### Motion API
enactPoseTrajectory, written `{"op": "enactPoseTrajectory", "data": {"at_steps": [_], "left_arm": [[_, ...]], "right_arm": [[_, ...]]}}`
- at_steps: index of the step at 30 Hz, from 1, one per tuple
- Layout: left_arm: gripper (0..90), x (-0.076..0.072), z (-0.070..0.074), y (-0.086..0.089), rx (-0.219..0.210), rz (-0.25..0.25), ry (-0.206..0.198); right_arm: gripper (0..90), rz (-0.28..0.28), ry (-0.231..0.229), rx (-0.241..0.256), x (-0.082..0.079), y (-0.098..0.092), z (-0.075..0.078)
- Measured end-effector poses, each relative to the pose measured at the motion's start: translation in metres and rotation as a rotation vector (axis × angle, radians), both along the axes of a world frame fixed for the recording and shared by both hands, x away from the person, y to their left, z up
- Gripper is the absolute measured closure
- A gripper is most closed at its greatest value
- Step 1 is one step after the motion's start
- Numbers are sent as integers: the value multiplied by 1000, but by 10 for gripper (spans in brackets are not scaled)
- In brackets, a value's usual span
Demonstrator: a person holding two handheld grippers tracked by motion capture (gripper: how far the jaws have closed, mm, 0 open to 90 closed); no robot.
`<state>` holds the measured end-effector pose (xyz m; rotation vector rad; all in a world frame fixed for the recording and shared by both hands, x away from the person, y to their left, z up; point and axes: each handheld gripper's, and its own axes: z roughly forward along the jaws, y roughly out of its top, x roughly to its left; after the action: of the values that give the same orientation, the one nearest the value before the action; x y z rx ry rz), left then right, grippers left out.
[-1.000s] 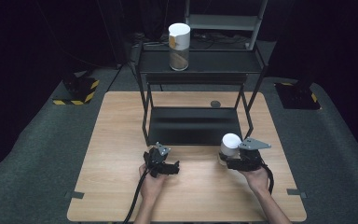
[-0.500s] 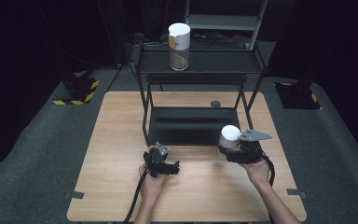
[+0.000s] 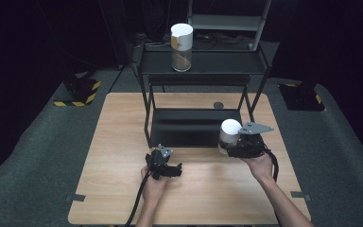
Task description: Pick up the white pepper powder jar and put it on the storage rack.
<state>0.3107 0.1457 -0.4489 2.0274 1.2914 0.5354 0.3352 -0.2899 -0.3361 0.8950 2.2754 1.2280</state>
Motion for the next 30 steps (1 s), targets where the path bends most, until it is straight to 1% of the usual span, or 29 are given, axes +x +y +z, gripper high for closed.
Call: {"op": "enactPoseTrajectory", "data": {"at_steps": [5,6,9,11,12,24,30], "left_arm": [[31,0,0,0,0,0,0],[31,0,0,0,0,0,0],[31,0,0,0,0,0,0],[31,0,0,0,0,0,0],[30,0,0,0,0,0,0],[31,0,0,0,0,0,0],[31,0,0,0,-1,0,0]], "right_arm": [[304,21,1,-1,4,0,10],[304,24,2,2,6,-1,14],[304,26,6,7,8,-2,18],[304,29,9,15,10,-4,24],[304,29,9,15,10,-4,24],[304,33,2,49,19,-9,58],[304,42,-3,52,23,-8,74]]}}
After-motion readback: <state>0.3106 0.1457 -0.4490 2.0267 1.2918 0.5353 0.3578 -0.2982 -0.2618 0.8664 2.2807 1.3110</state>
